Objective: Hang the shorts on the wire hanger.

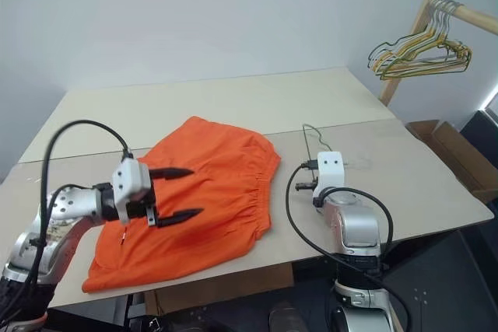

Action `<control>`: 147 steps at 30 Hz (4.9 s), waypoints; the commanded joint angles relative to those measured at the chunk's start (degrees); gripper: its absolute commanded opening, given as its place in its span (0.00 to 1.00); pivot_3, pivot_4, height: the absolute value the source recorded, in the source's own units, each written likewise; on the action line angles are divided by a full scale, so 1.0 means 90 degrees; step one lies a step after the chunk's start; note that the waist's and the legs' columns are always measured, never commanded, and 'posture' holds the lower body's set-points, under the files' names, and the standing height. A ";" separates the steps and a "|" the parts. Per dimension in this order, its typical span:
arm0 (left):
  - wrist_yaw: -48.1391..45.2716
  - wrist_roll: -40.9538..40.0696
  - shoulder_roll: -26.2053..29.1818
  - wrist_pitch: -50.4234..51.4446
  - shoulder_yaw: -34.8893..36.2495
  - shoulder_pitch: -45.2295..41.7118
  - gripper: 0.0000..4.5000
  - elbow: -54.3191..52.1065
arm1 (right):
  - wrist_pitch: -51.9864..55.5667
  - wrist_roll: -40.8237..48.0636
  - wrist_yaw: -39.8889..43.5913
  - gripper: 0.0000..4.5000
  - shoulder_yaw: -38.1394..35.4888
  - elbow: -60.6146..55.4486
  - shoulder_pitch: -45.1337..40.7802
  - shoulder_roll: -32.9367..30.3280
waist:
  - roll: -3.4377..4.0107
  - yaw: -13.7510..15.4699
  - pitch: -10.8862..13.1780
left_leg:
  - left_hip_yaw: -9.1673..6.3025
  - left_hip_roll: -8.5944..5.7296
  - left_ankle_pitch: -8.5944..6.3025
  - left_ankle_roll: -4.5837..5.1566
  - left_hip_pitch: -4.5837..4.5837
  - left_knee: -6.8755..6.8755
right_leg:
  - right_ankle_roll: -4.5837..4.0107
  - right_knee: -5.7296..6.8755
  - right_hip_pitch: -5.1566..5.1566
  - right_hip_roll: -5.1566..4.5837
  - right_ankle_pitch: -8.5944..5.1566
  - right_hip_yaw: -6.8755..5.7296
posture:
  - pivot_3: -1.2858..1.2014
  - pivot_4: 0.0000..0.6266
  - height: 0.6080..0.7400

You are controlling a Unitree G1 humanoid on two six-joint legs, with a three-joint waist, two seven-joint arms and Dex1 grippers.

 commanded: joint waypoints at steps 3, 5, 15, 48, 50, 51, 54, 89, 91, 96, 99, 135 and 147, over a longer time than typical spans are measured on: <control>0.1348 -0.1687 -0.0961 0.1620 0.0561 -0.0737 1.00 0.0146 | -0.0243 0.0533 0.0581 0.00 -0.0089 -0.1275 -0.0269 -0.0244 | 0.0000 -0.0006 0.0000 | -0.0004 -0.0001 0.0000 0.0000 0.0001 0.0002 | 0.0000 0.0002 0.0002 -0.0001 0.0000 -0.0001 | 0.44 0.00 1.00; 0.1713 -0.2189 -0.1277 0.2081 0.0636 -0.0952 1.00 0.0176 | -0.0716 0.0624 0.0855 0.00 0.0086 -0.1640 -0.0127 -0.0370 | -0.0001 -0.0020 -0.0001 | -0.0008 -0.0001 0.0000 0.0000 0.0001 0.0005 | 0.0000 0.0003 0.0004 -0.0001 0.0000 -0.0004 | 0.44 0.00 1.00; 0.3406 -0.3974 -0.2605 0.2876 0.1045 -0.1986 1.00 0.0403 | -0.5104 0.0282 0.2328 0.00 0.1426 -0.2242 0.1392 -0.0983 | -0.0005 -0.0150 -0.0005 | -0.0015 -0.0008 0.0000 -0.0001 -0.0004 0.0013 | 0.0006 -0.0002 0.0010 -0.0001 0.0000 -0.0004 | 0.43 0.00 1.00; 0.3745 -0.3636 -0.2771 0.2052 0.0854 -0.2476 0.00 0.0744 | -0.6863 -0.0741 0.2566 0.49 0.1960 -0.1321 0.1416 -0.1135 | -0.0006 -0.0248 -0.0006 | -0.0018 -0.0013 0.0004 -0.0006 0.0003 0.0009 | 0.0005 -0.0009 0.0017 0.0003 0.0001 -0.0001 | 0.42 0.00 1.00; 0.3648 -0.3766 -0.2731 0.1997 0.1027 -0.2554 0.00 0.0849 | -0.6716 -0.0316 0.2730 0.63 0.1752 -0.1490 0.1458 -0.1176 | -0.0006 -0.0250 -0.0006 | -0.0018 -0.0013 0.0004 -0.0007 0.0003 0.0009 | 0.0005 -0.0008 0.0017 0.0003 0.0001 -0.0001 | 0.42 0.00 1.00; 0.3480 -0.3908 -0.2638 0.1998 0.1161 -0.2598 0.00 0.0908 | -0.6541 0.0157 0.2906 0.70 0.1498 -0.1634 0.1482 -0.1251 | -0.0006 -0.0254 -0.0006 | -0.0019 -0.0013 0.0004 -0.0007 0.0003 0.0010 | 0.0005 -0.0008 0.0018 0.0003 0.0001 -0.0001 | 0.42 0.00 1.00; 0.2773 -0.4205 -0.2260 0.2089 0.1454 -0.2636 0.00 0.0994 | -0.5429 0.1856 0.3518 0.94 0.0733 -0.1952 0.1520 -0.1719 | -0.0006 -0.0286 -0.0006 | -0.0019 -0.0012 0.0004 -0.0007 0.0001 0.0009 | 0.0005 -0.0010 0.0018 0.0003 0.0001 -0.0002 | 0.42 0.00 1.00; -0.0543 -0.4102 -0.1631 0.1746 0.1250 -0.2873 0.00 0.1320 | 0.0077 0.6126 0.5666 0.99 0.0681 0.0448 -0.1602 -0.3271 | -0.0004 -0.0194 -0.0004 | -0.0017 -0.0009 -0.0001 0.0002 -0.0011 0.0019 | 0.0024 -0.0053 0.0035 -0.0002 0.0011 -0.0004 | 0.43 0.00 1.00; -0.0571 -0.4074 -0.1624 0.1742 0.1248 -0.2861 0.00 0.1337 | 0.0103 0.6120 0.5557 0.99 0.0650 0.0514 -0.1622 -0.3152 | -0.0004 -0.0192 -0.0004 | -0.0018 -0.0009 -0.0001 0.0002 -0.0012 0.0019 | 0.0024 -0.0052 0.0033 -0.0002 0.0011 -0.0004 | 0.43 0.00 1.00; -0.0608 -0.4010 -0.1630 0.1761 0.1232 -0.2892 0.00 0.1428 | 0.0111 0.6035 0.5453 0.71 0.0598 0.0566 -0.1627 -0.3041 | -0.0003 -0.0202 -0.0004 | -0.0017 -0.0009 -0.0001 0.0002 -0.0014 0.0019 | 0.0023 -0.0050 0.0030 -0.0002 0.0012 -0.0003 | 0.43 0.00 1.00; -0.0658 -0.3963 -0.1615 0.1782 0.1181 -0.2853 0.00 0.1450 | 0.0101 0.6038 0.5444 0.49 0.0595 0.0536 -0.1610 -0.3010 | -0.0003 -0.0201 -0.0004 | -0.0018 -0.0009 -0.0001 0.0002 -0.0016 0.0019 | 0.0024 -0.0050 0.0030 -0.0003 0.0012 -0.0004 | 0.43 0.00 1.00; -0.1986 0.0395 0.0950 -0.0024 -0.1236 -0.0872 0.99 0.0739 | 0.2811 0.8984 0.2705 0.00 -0.1993 0.0437 0.2895 -0.4500 | 0.0015 -0.0312 -0.0004 | 0.0000 -0.0007 -0.0001 0.0003 -0.0034 0.0015 | 0.0028 -0.0058 0.0021 0.0004 0.0010 0.0008 | 0.40 0.00 1.00; -0.1925 0.0532 0.1013 0.0020 -0.1202 -0.0615 0.99 0.0572 | 0.2853 0.8795 0.2850 0.00 -0.1398 0.1192 0.2956 -0.4655 | 0.0014 -0.0300 -0.0005 | 0.0004 -0.0002 -0.0005 0.0011 -0.0035 0.0015 | 0.0032 -0.0065 0.0022 0.0011 0.0008 0.0009 | 0.41 0.00 1.00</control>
